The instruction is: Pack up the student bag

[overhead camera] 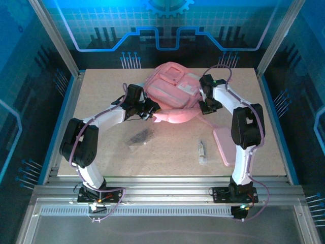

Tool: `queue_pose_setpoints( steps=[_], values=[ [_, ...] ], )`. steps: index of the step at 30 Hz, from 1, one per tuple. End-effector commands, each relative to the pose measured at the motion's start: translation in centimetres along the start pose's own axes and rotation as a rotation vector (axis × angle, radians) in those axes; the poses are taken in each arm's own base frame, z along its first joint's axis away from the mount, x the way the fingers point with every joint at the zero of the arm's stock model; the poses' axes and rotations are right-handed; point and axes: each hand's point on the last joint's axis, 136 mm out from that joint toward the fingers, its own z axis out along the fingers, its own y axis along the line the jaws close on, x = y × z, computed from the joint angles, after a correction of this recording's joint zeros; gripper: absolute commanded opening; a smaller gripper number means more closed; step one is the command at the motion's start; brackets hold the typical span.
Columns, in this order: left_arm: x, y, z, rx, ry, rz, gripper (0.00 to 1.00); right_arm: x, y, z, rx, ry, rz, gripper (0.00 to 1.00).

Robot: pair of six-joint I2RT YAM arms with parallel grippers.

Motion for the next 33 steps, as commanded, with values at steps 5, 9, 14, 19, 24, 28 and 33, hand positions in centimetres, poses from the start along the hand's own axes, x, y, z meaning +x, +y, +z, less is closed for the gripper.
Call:
queue_pose_setpoints(
  steps=[5, 9, 14, 19, 24, 28, 33],
  values=[
    [-0.9, -2.2, -2.4, 0.06, 0.003, 0.101, 0.0, -1.8, -5.4, -3.5, 0.123, -0.158, 0.087, 0.05],
    [0.3, -3.2, -0.7, 0.095, 0.051, 0.107, 0.0, -0.4, 0.8, -6.4, -0.267, -0.204, 0.086, 0.6],
    [2.1, -4.0, 1.2, 0.121, 0.102, 0.108, 0.0, -0.2, 1.8, -9.8, -0.428, -0.293, 0.18, 0.76],
    [2.7, -1.8, 2.4, 0.061, 0.137, 0.113, 0.0, -2.8, 3.5, -10.7, -0.568, -0.37, 0.193, 0.82],
    [1.6, 2.1, 2.4, -0.065, 0.116, 0.153, 0.0, -6.0, 4.8, -8.3, -0.648, -0.352, 0.203, 0.92],
    [1.1, 4.0, 2.7, -0.105, 0.125, 0.145, 0.0, -7.5, 4.6, -5.4, -0.657, -0.315, 0.225, 1.0],
    [0.7, 4.9, 2.9, -0.12, 0.123, 0.132, 0.0, -7.5, 4.1, -2.5, -0.643, -0.274, 0.277, 1.0]
  ],
)
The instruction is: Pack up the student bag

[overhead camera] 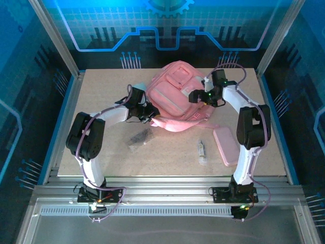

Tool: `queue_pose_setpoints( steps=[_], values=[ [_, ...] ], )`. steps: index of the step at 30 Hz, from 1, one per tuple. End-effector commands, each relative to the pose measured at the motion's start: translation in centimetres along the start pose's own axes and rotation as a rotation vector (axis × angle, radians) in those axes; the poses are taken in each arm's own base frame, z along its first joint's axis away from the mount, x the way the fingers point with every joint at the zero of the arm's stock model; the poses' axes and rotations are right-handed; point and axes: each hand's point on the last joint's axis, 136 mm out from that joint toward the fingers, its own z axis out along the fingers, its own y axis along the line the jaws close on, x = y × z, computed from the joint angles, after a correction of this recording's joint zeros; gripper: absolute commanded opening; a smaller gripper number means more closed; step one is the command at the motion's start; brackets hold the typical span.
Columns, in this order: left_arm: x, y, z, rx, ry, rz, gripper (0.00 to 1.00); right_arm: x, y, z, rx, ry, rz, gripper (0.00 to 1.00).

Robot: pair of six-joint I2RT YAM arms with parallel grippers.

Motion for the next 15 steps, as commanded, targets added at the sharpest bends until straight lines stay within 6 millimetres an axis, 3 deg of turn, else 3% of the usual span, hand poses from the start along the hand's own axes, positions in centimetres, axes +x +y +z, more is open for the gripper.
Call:
queue_pose_setpoints(
  steps=[1, 8, 13, 15],
  values=[
    [0.3, 0.8, 0.2, -0.023, 0.038, 0.034, 0.0, -1.2, -0.5, -0.1, -0.015, -0.039, 0.027, 1.0],
    [0.0, 0.4, -0.2, -0.014, 0.022, 0.033, 0.0, 2.5, -0.3, 1.1, -0.026, 0.031, 0.066, 1.0],
    [-0.4, -0.5, -0.1, 0.024, -0.004, 0.01, 0.0, 5.7, 1.8, 1.5, -0.084, 0.065, 0.084, 1.0],
    [-0.4, -1.1, 0.1, 0.042, -0.012, 0.017, 0.0, 6.3, 4.1, 1.4, -0.137, 0.078, 0.048, 1.0]
  ],
)
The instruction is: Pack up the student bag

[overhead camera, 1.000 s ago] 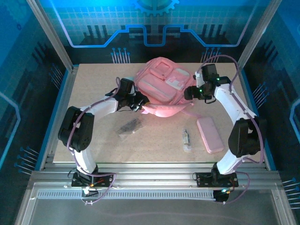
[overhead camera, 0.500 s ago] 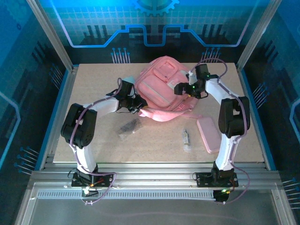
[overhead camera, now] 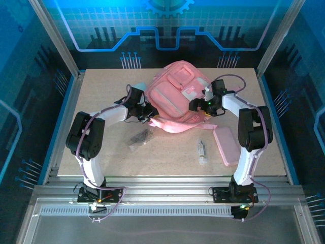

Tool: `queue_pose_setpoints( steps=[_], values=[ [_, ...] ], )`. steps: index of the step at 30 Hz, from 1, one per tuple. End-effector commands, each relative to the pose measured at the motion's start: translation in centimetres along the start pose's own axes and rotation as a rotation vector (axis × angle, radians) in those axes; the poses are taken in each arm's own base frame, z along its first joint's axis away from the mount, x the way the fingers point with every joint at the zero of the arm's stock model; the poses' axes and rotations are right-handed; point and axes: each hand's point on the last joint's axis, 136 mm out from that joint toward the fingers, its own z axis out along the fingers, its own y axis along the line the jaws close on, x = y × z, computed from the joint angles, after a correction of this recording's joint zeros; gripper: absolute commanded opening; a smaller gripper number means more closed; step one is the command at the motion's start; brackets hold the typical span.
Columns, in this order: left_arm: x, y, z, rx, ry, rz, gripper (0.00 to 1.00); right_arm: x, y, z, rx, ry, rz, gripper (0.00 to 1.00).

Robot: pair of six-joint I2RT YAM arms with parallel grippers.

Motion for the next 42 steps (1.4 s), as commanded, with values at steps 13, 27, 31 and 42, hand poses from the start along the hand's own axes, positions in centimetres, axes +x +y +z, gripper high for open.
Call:
queue_pose_setpoints(
  steps=[13, 27, 31, 42],
  values=[
    [-2.5, -4.4, 2.3, 0.052, -0.007, 0.129, 0.01, 4.8, 7.8, -6.4, -0.073, -0.013, -0.12, 1.0],
    [-7.8, -4.2, -2.8, -0.173, -0.08, 0.329, 0.77, -4.7, -6.0, -9.2, 0.168, -0.285, 0.315, 0.54],
    [-6.0, -4.7, -4.8, -0.157, -0.095, 0.341, 0.79, -7.7, -7.6, -8.6, 0.155, -0.317, 0.382, 0.49],
    [0.5, -9.4, -3.7, -0.084, -0.111, 0.479, 0.79, -11.0, -10.6, 0.0, 0.099, -0.234, 0.521, 0.43]
  ],
)
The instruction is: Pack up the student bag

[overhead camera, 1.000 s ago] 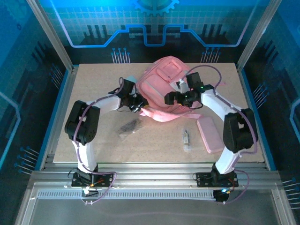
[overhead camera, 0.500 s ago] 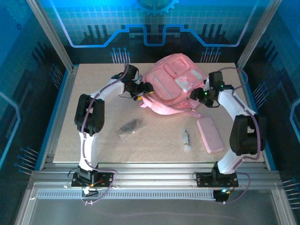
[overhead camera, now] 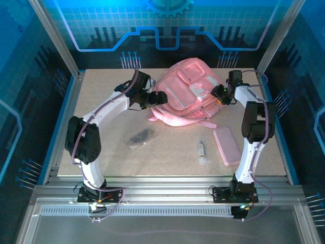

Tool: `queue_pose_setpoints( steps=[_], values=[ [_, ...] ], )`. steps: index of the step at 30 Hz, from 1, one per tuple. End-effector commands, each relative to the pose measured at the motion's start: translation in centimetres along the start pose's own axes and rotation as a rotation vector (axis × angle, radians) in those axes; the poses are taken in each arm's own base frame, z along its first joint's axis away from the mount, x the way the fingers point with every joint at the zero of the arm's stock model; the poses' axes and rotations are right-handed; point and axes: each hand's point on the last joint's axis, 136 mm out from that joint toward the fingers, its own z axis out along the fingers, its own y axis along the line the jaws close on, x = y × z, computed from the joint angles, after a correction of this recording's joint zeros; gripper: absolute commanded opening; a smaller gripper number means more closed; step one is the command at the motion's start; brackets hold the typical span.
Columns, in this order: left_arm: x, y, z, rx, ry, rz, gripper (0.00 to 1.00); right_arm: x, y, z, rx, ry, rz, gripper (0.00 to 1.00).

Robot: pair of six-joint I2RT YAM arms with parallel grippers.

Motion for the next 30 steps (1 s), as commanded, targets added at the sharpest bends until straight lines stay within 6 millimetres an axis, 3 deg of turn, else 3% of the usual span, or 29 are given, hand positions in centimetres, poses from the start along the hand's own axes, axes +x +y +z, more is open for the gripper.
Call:
queue_pose_setpoints(
  steps=[1, 5, 9, 13, 18, 25, 30],
  values=[
    [0.7, -2.3, 1.1, 0.022, -0.024, 0.067, 0.79, 0.5, 0.8, 2.8, -0.035, 0.053, 0.058, 0.36],
    [1.9, -5.6, 3.6, 0.032, 0.027, 0.153, 0.79, 2.2, 2.8, 1.3, -0.098, 0.047, 0.042, 0.0],
    [2.5, -7.9, 6.5, 0.032, 0.061, 0.161, 0.78, 4.5, 3.4, -2.2, -0.066, -0.002, 0.055, 0.0],
    [3.4, -9.8, 9.2, 0.031, 0.084, 0.135, 0.76, 6.2, 3.4, -4.2, -0.094, -0.05, 0.161, 0.0],
    [4.8, -9.3, 11.4, -0.052, 0.111, 0.119, 0.66, 6.8, 3.5, -6.0, -0.148, -0.114, 0.29, 0.0],
    [6.3, -7.7, 12.0, -0.124, 0.131, 0.122, 0.41, 7.0, 5.3, -7.9, -0.216, -0.14, 0.331, 0.0],
    [7.7, -8.5, 12.5, -0.109, 0.156, 0.114, 0.35, 7.3, 5.7, -8.4, -0.218, -0.152, 0.341, 0.0]
  ],
)
